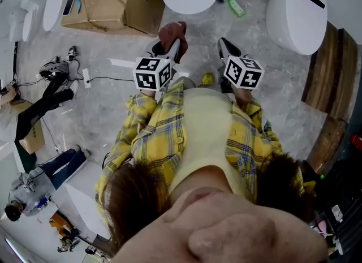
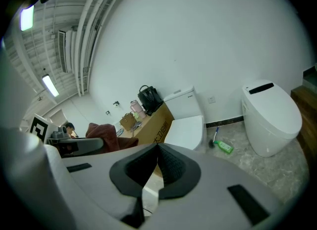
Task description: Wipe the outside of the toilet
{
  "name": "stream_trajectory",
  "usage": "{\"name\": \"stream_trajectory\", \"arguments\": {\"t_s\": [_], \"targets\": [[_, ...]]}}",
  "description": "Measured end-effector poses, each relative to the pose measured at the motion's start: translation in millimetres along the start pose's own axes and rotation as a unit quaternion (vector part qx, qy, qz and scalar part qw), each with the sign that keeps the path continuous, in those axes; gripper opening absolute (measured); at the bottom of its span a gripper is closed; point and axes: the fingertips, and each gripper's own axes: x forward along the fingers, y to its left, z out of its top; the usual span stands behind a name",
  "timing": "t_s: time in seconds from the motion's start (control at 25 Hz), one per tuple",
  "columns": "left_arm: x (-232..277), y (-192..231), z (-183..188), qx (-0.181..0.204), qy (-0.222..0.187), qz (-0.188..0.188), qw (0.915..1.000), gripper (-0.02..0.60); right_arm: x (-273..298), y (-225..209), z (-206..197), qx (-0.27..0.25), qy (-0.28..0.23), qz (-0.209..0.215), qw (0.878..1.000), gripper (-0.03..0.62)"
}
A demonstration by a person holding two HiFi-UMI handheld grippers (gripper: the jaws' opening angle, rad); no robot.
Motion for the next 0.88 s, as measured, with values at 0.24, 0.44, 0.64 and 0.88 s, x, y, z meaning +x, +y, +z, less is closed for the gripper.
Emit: {"name": "stream_trajectory", "arguments": {"t_s": [0.24,0.44,0.64,0.88], "targets": [[1,0,1,0.004,0.004,0.010,0.9999,0.098,-1,-8,-2,0.020,-0.008,0.002,1.000,0.026],[10,9,3,-0.004,0.002,0.014,0.9999,0.098,5,-11,-1,0.026,-0.007,-0.001,1.000,0.025],[30,21,14,-0.007,-0.002,0.007,1.0000,0.098,12,-23,7,0.030,-0.010,-0.022,0.999,0.026],[66,40,41,0.001,-0.011,-0.018,0.9998,0.098,34,-38,32,0.036,-0.027,-0.054,0.998,0.026]]}}
